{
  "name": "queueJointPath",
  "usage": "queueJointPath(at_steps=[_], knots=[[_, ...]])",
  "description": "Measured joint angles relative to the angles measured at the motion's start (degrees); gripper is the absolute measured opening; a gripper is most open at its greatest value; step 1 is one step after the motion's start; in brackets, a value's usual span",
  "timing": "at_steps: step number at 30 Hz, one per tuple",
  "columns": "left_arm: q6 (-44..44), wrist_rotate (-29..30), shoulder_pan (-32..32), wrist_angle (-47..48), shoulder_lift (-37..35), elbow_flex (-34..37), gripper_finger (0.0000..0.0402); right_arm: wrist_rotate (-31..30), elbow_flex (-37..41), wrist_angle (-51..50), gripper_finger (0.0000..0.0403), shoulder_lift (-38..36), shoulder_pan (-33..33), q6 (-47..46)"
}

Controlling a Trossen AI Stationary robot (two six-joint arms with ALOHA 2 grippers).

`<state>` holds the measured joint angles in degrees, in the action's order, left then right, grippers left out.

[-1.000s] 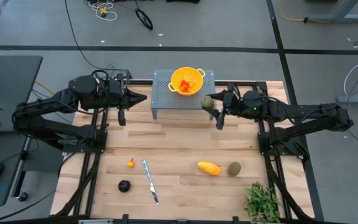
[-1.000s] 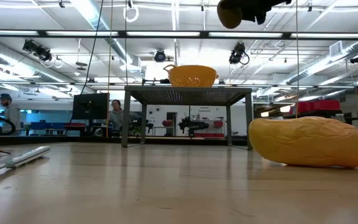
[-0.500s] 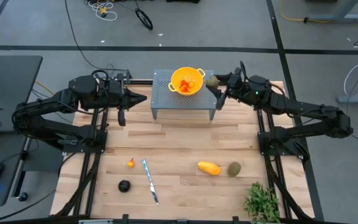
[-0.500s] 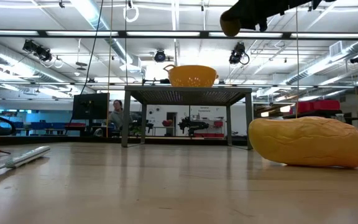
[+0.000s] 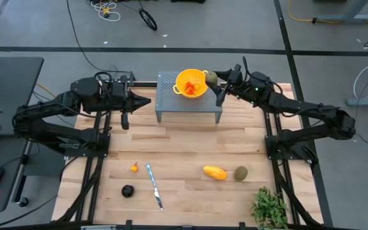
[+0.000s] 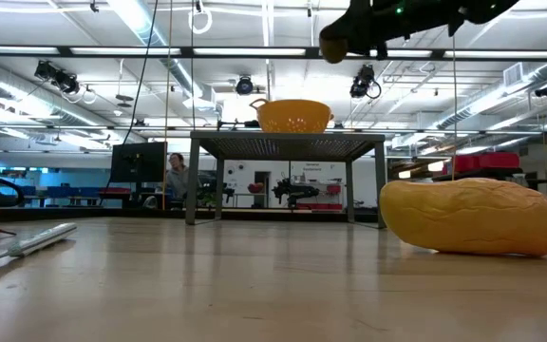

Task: Pick & Place Fruit
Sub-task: Put the kiwi into the colander bowl on the shelf

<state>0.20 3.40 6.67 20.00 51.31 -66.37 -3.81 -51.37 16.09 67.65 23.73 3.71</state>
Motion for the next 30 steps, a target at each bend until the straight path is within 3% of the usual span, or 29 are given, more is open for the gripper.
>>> queueJointPath(at_steps=[19,30], knots=[[0.03,0.00,0.00,0.04,0.00,0.00,0.0001,0.96,0.02,13.34,0.0247,13.49,1.47,-3.82],[0.03,0.00,0.00,0.07,0.00,0.00,0.0000,-2.64,0.02,18.31,0.0261,14.43,1.22,-2.83]])
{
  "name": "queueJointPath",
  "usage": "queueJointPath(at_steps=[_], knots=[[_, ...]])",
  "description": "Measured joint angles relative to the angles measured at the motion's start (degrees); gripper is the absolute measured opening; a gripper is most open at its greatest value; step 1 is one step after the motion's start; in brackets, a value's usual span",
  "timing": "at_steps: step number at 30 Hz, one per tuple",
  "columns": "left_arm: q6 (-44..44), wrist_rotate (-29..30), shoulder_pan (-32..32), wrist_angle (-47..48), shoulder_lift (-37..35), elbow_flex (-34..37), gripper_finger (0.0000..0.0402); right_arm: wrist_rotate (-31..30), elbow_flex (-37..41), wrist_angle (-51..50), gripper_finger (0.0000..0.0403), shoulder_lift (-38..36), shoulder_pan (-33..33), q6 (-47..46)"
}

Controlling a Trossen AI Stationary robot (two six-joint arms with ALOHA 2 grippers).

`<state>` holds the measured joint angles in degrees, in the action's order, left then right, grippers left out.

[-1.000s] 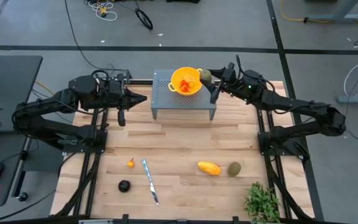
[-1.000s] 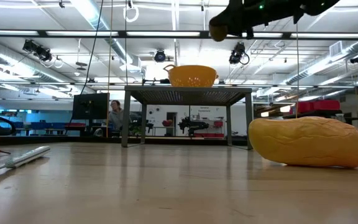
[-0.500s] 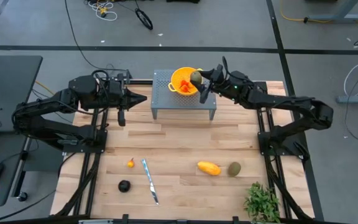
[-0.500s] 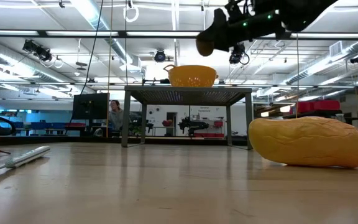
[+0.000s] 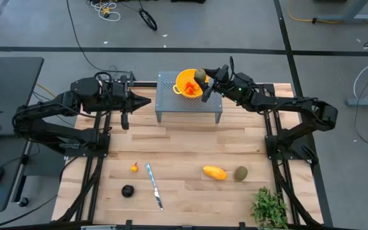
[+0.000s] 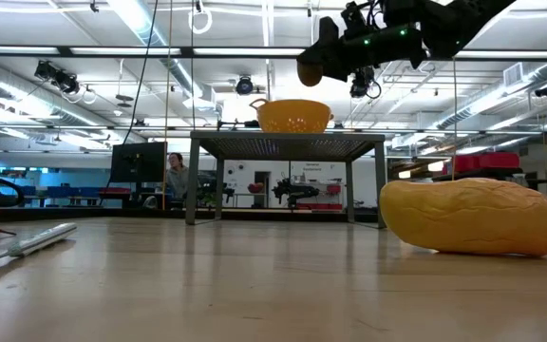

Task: Pick & Place Fruit
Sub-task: Put the kiwi into the colander bowl on the shelf

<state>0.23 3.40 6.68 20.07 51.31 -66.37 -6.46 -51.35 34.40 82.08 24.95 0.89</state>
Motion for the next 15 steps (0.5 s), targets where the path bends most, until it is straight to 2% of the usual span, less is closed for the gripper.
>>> queueJointPath(at_steps=[15], knots=[[0.00,0.02,-0.02,0.00,0.00,0.00,0.0000,0.11,0.00,-0.66,0.0263,0.48,0.46,-0.02]])
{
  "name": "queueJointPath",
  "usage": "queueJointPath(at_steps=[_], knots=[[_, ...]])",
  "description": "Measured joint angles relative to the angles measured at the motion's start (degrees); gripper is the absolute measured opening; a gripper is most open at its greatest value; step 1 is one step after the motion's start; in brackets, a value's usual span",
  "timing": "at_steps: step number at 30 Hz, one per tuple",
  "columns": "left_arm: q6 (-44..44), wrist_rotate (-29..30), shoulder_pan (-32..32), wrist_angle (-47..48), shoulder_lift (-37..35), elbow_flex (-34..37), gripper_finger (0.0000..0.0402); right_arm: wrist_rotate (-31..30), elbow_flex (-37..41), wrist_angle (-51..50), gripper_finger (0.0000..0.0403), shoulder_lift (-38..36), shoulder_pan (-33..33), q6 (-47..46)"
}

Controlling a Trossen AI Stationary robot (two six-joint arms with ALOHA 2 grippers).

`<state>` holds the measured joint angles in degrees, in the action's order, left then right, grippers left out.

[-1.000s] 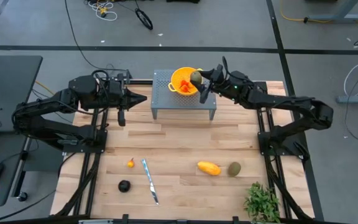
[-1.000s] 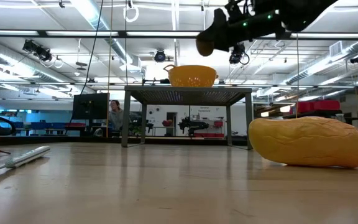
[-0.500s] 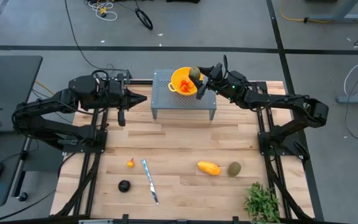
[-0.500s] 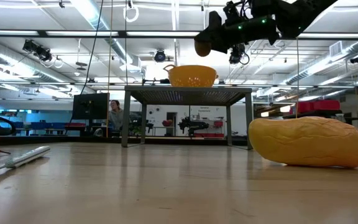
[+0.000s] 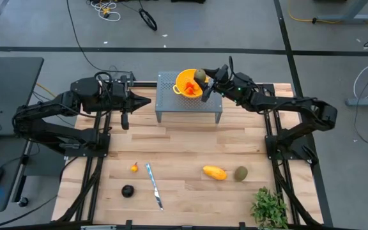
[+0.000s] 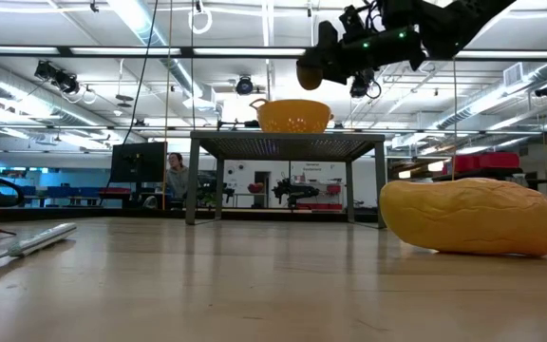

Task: Pick & Place Fruit
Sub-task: Put the kiwi into the colander bowl on the shelf, then put the pear into the yellow colander bowl on the shelf

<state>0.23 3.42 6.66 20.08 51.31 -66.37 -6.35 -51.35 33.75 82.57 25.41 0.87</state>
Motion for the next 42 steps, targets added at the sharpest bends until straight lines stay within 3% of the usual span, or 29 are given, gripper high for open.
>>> queueJointPath(at_steps=[25,42], knots=[[0.20,0.03,0.01,0.00,0.00,0.00,0.0000,0.57,0.02,-1.37,0.0265,1.94,0.35,-3.48],[0.05,0.03,0.02,0.00,0.00,0.00,0.0002,0.46,0.02,-3.44,0.0323,1.94,0.48,-6.03]])
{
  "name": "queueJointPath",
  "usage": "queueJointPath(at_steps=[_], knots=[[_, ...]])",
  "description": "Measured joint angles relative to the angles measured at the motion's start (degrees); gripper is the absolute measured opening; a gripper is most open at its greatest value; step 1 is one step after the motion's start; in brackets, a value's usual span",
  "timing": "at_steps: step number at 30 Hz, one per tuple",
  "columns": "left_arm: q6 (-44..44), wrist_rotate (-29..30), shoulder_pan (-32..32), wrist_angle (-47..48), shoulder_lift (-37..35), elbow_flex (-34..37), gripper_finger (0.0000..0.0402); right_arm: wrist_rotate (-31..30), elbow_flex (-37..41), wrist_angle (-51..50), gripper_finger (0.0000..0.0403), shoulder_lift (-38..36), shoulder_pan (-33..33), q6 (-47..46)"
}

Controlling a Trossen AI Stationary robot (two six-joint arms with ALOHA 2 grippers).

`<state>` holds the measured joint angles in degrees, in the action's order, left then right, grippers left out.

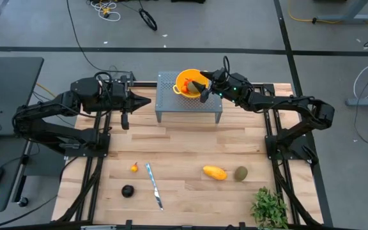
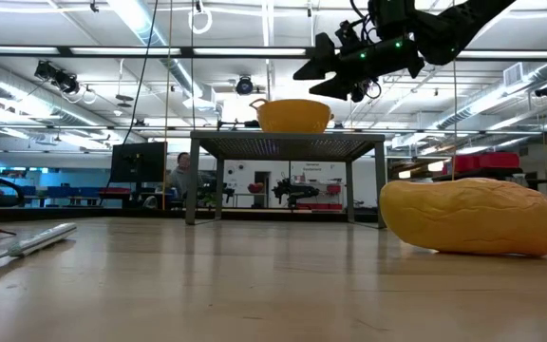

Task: Pick & Place Fruit
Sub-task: Put the pear into the yellow colander bowl on the shelf

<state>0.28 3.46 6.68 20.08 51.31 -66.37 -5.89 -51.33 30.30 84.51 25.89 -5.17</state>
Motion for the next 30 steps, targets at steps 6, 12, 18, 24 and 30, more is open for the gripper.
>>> queueJointPath(at_steps=[6,12,18,24,30], knots=[[-0.05,0.01,-0.02,0.00,0.00,0.00,0.0001,-0.04,0.00,1.71,0.0324,-1.08,-0.60,0.71],[-0.05,0.15,-0.02,0.00,0.00,0.00,0.0001,0.00,0.00,1.70,0.0324,-3.56,-1.94,3.82],[-0.05,0.16,-0.02,0.02,0.00,0.00,0.0001,0.04,0.00,1.68,0.0324,-5.50,-2.50,4.66],[0.19,0.18,-0.01,0.02,0.00,0.00,0.0001,1.22,0.00,1.62,0.0321,-5.79,-2.67,4.55],[0.11,0.18,-0.02,0.04,0.00,0.00,0.0001,6.77,0.00,1.63,0.0293,-5.79,-5.40,4.55]])
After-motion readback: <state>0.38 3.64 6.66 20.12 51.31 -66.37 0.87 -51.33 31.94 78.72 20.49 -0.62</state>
